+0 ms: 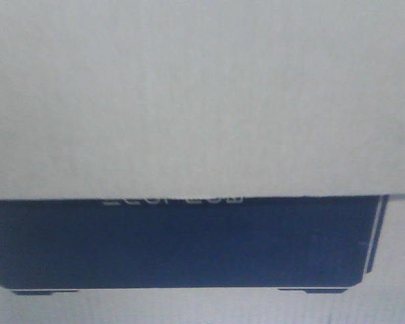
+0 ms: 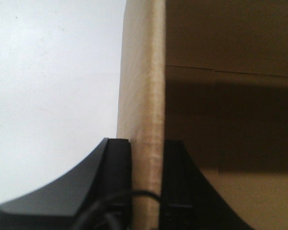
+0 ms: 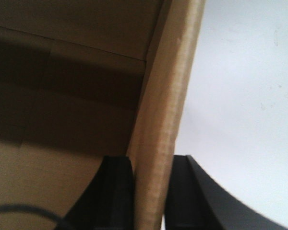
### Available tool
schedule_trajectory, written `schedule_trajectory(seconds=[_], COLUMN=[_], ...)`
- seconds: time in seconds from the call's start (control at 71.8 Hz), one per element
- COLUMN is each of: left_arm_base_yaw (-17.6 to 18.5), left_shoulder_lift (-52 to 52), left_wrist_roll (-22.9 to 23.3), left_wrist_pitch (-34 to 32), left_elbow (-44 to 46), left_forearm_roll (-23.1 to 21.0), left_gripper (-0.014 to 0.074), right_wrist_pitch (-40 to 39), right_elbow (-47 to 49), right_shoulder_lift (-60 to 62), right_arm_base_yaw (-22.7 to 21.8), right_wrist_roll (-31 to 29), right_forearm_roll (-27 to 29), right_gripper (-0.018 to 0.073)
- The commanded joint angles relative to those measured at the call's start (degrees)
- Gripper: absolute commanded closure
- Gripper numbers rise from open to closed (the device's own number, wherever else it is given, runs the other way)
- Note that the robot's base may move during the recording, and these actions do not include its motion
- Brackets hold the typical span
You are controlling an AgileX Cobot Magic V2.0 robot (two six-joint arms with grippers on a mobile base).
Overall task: Grab box from left shelf to table start
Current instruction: 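Lower the box onto the white table and open both grippers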
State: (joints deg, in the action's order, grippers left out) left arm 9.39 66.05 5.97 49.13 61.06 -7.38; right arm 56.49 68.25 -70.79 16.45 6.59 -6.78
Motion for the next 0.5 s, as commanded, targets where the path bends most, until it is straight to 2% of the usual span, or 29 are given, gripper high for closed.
schedule_trajectory(seconds=[0.0,0.209,0.362,0.418,0.487], left_arm_base_yaw=[0.9,0.9,0.9,0.9,0.9], left_shoulder_lift=[1.0,6.1,7.2,7.2,7.2], left_wrist_roll=[1.6,1.6,1.1,-0.3,-1.2], left_wrist_pitch=[-7.3,-5.4,-4.7,-4.9,-4.5], left_elbow=[2.8,2.8,2.8,3.1,3.5], left_forearm_roll=[-11.8,-14.3,-14.3,-14.3,-14.4], left_gripper=[0.0700,0.0700,0.0699,0.0699,0.0698], right_wrist_pitch=[-8.1,-7.6,-7.6,-7.6,-7.6], right_elbow=[2.1,2.1,2.1,2.1,2.1], right_shoulder_lift=[-0.6,-3.8,-4.3,-4.3,-4.3], right_arm_base_yaw=[0.8,0.8,0.8,0.8,0.8], right_wrist_roll=[-1.2,-1.2,-1.2,-1.2,-1.2], right_forearm_roll=[6.2,6.1,6.1,5.9,5.7], right_gripper=[0.0492,0.0492,0.0482,0.0459,0.0379])
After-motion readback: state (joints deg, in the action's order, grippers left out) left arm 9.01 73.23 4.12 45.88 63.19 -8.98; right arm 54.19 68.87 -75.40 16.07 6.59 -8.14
